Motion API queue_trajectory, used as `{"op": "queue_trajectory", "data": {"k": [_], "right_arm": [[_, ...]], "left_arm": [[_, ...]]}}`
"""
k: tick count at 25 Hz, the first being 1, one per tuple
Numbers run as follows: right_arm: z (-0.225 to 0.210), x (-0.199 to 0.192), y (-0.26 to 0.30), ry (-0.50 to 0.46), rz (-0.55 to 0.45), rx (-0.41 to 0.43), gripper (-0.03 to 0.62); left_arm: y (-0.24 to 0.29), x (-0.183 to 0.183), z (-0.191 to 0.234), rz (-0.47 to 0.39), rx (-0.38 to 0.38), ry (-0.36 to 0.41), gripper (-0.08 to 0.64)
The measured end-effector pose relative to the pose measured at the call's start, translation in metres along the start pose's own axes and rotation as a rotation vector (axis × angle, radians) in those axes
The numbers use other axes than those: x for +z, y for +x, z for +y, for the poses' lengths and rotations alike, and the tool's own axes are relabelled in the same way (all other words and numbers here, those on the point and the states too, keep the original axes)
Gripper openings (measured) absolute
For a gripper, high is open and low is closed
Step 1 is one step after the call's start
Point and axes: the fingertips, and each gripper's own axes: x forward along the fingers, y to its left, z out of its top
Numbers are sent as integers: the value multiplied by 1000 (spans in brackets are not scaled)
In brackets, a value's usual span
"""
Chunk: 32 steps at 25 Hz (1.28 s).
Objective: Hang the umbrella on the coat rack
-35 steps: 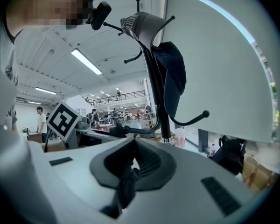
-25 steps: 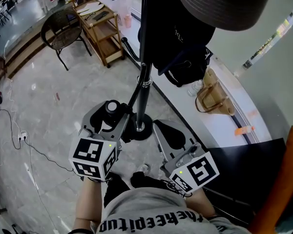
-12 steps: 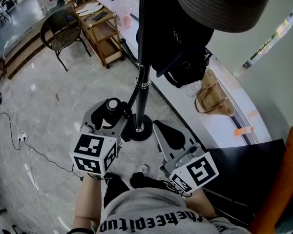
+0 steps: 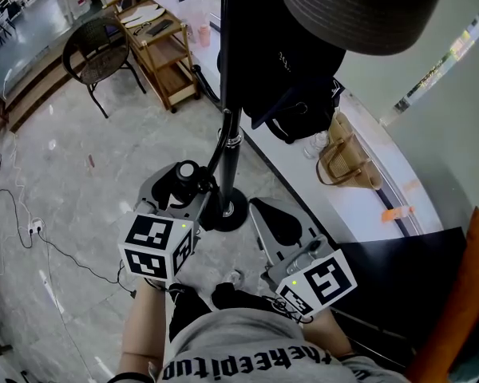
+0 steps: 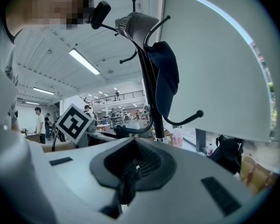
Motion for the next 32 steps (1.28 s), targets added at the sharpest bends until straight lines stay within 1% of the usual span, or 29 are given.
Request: {"op": "queue_trajectory", "data": {"k": [9,13,15,17,18,20,22,24,25,27,28,30,32], "right_arm": [[-5,-1,-1,0,10,-11,12],[-8,0,-1,2,10,-18,12],[-8,0,-1,4,7,-20,12],[-9,-1,-1,4,9,-20,11],[-9,-2,-1,4,10,-21,11],[-11,-3,-1,5,13,-23,12],[-12,-4,0,9,13,-25,12],[-11,-4,2,10,13,-25,11],[-9,-4,2,9,15,-22,12],[-6,-5,3,8,17,-16,12],[-5,-5,4,9,16,-13,12],[-3,-4,6,11,14,-7,12],[1,-3,7,10,11,0,12]], "left_arm": [[11,-8,0,27,-7,-12,252],[16,-12,0,44,-19,13,253],[20,-26,-2,88,-40,37,255],[23,-50,-6,145,-57,56,260],[24,-61,-7,158,-57,69,262],[22,-68,-8,132,-48,93,262],[19,-65,-8,87,-51,96,262],[15,-63,-8,60,-57,109,262],[12,-59,-8,32,-50,125,263],[1,-42,-7,-62,-23,157,262],[-4,-34,-6,-95,-17,169,261],[-7,-28,-5,-99,-24,188,261],[-10,-30,-4,-96,-18,188,249]]}}
